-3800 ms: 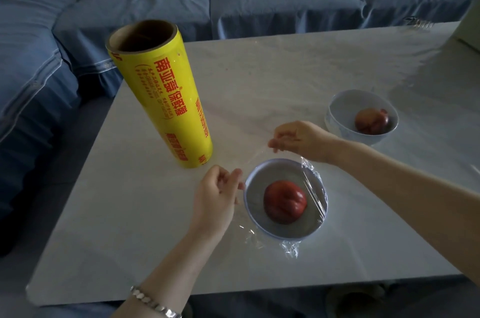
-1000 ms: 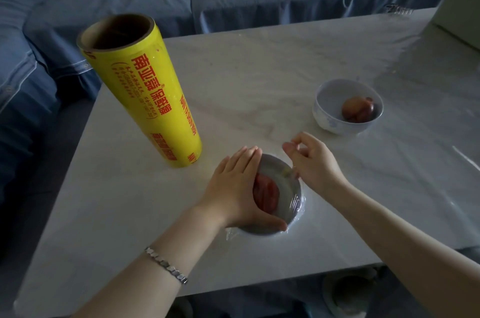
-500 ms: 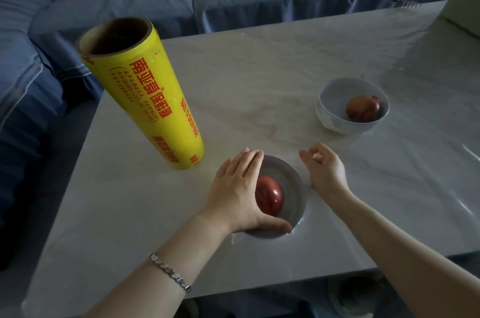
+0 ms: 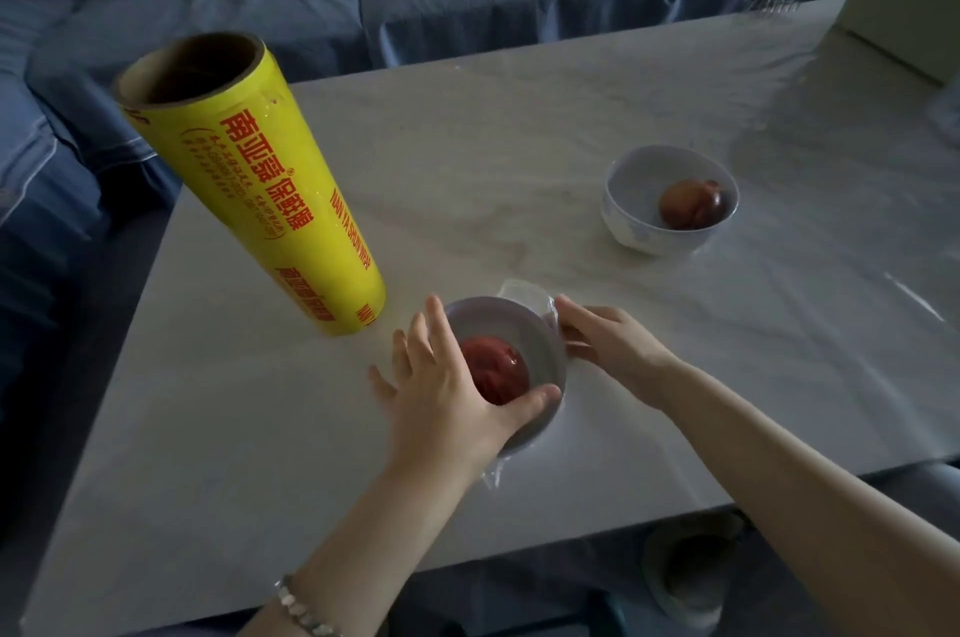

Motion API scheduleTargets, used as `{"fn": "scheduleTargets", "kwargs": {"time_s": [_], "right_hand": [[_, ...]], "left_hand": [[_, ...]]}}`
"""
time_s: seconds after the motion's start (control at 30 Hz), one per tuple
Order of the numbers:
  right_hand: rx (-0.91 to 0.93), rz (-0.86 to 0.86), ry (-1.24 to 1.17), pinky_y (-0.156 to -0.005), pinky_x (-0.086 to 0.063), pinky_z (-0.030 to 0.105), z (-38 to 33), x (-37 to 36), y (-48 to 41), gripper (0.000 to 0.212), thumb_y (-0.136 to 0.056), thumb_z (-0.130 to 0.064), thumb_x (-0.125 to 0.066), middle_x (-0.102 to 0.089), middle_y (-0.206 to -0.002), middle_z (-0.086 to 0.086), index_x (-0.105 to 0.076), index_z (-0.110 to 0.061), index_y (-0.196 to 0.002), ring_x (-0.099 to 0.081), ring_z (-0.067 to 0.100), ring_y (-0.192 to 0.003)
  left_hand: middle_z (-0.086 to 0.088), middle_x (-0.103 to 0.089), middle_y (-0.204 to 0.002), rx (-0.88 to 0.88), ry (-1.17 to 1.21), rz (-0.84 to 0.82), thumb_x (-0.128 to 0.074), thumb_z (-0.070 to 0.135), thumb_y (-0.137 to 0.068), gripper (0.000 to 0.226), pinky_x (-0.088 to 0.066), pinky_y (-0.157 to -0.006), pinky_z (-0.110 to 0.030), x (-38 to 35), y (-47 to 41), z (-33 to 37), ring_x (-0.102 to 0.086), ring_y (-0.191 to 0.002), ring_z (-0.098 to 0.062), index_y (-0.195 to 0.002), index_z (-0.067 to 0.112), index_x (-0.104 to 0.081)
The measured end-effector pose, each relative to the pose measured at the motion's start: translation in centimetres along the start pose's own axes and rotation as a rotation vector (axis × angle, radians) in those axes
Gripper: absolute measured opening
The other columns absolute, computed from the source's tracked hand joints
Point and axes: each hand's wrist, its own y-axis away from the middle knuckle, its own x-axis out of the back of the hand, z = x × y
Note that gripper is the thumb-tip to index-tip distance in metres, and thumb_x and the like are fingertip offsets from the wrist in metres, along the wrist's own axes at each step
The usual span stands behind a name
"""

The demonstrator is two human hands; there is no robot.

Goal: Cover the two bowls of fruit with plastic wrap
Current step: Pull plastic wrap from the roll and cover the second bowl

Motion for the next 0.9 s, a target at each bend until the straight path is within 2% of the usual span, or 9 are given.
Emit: {"fn": "scheduleTargets", "kwargs": {"time_s": [0.1, 0.17, 0.27, 0.37, 0.5, 0.63, 0.73, 0.77, 0.9], "right_hand": [[0.081, 0.027, 0.16, -0.071, -0.041, 0.027, -0.5, -1.0, -0.7, 0.031, -0.093, -0.034, -0.05, -0.055, -0.07, -0.001, -0.062, -0.015, -0.07, -0.049, 0.012, -0.07], [0.123, 0.106, 0.147, -0.06, -0.037, 0.021, -0.4, -1.4, -0.9, 0.027, -0.093, -0.026, -0.051, -0.05, -0.064, -0.004, -0.058, -0.015, -0.069, -0.044, 0.01, -0.063], [0.228, 0.242, 0.147, -0.058, -0.038, 0.015, -0.3, -1.9, -0.4, 0.025, -0.095, -0.021, -0.046, -0.053, -0.066, -0.004, -0.053, -0.014, -0.073, -0.046, 0.009, -0.062], [0.324, 0.318, 0.162, -0.052, -0.035, 0.011, -0.9, -2.0, 0.2, 0.026, -0.096, -0.02, -0.044, -0.049, -0.06, -0.001, -0.046, -0.017, -0.07, -0.044, 0.005, -0.053], [0.294, 0.307, 0.104, -0.045, -0.035, 0.024, -1.8, -1.7, 0.5, 0.025, -0.095, -0.021, -0.045, -0.04, -0.044, -0.007, -0.044, -0.017, -0.07, -0.034, 0.007, -0.037], [0.299, 0.362, 0.228, -0.049, -0.032, 0.024, -1.7, -0.6, 0.3, 0.022, -0.093, -0.024, -0.05, -0.042, -0.044, -0.008, -0.05, -0.021, -0.071, -0.036, 0.008, -0.042], [0.266, 0.431, 0.293, -0.044, -0.032, 0.016, -1.0, 0.3, -0.7, 0.017, -0.092, -0.025, -0.052, -0.043, -0.05, -0.006, -0.056, -0.013, -0.081, -0.037, 0.007, -0.04], [0.254, 0.457, 0.315, -0.043, -0.031, 0.013, -0.6, 0.4, -1.2, 0.018, -0.092, -0.025, -0.052, -0.043, -0.053, -0.004, -0.058, -0.009, -0.084, -0.038, 0.008, -0.044], [0.197, 0.499, 0.301, -0.057, -0.03, 0.021, 0.2, -0.5, -3.3, 0.02, -0.091, -0.023, -0.053, -0.054, -0.072, 0.002, -0.061, -0.005, -0.09, -0.047, 0.018, -0.07]], "left_hand": [[-0.002, 0.014, -0.157, -0.243, -0.082, -0.146, -0.064, 0.076, -0.052, 0.134, -0.004, -0.117, -0.049, 1.8, -0.9, -0.7, 0.011, -0.145, -0.023, -0.145, 0.025, 0.019], [0.004, 0.026, -0.154, -0.411, -0.197, -0.261, -0.067, 0.076, -0.05, 0.136, 0.004, -0.118, -0.046, 2.4, -2.0, -1.0, 0.023, -0.143, -0.02, -0.143, 0.033, 0.022], [0.004, 0.024, -0.155, -0.526, -0.353, -0.331, -0.066, 0.078, -0.047, 0.136, 0.004, -0.118, -0.046, 1.8, -3.7, -1.1, 0.022, -0.143, -0.021, -0.142, 0.037, 0.021], [0.003, 0.009, -0.157, -0.545, -0.353, -0.268, -0.063, 0.083, -0.044, 0.134, -0.001, -0.118, -0.045, 1.0, -4.3, -1.4, 0.008, -0.144, -0.022, -0.146, 0.035, 0.01], [0.007, 0.001, -0.156, -0.522, -0.286, -0.175, -0.044, 0.089, -0.036, 0.136, -0.004, -0.117, -0.042, 0.4, -4.1, -1.7, 0.002, -0.143, -0.02, -0.147, 0.029, 0.005], [0.007, 0.002, -0.156, -0.525, -0.292, -0.169, -0.052, 0.085, -0.042, 0.132, -0.005, -0.117, -0.041, 0.4, -4.0, -1.7, 0.003, -0.142, -0.02, -0.147, 0.029, 0.008], [0.005, 0.001, -0.156, -0.508, -0.283, -0.173, -0.058, 0.085, -0.044, 0.132, -0.004, -0.117, -0.039, 0.5, -3.9, -1.5, 0.003, -0.143, -0.02, -0.147, 0.031, 0.004], [0.004, 0.001, -0.156, -0.5, -0.276, -0.17, -0.06, 0.084, -0.046, 0.13, -0.004, -0.117, -0.04, 0.5, -3.8, -1.5, 0.003, -0.143, -0.02, -0.147, 0.032, 0.003], [0.003, 0.002, -0.157, -0.436, -0.248, -0.157, -0.064, 0.08, -0.048, 0.128, -0.003, -0.117, -0.043, 0.3, -3.5, -1.1, 0.004, -0.143, -0.019, -0.146, 0.035, 0.004]]}}
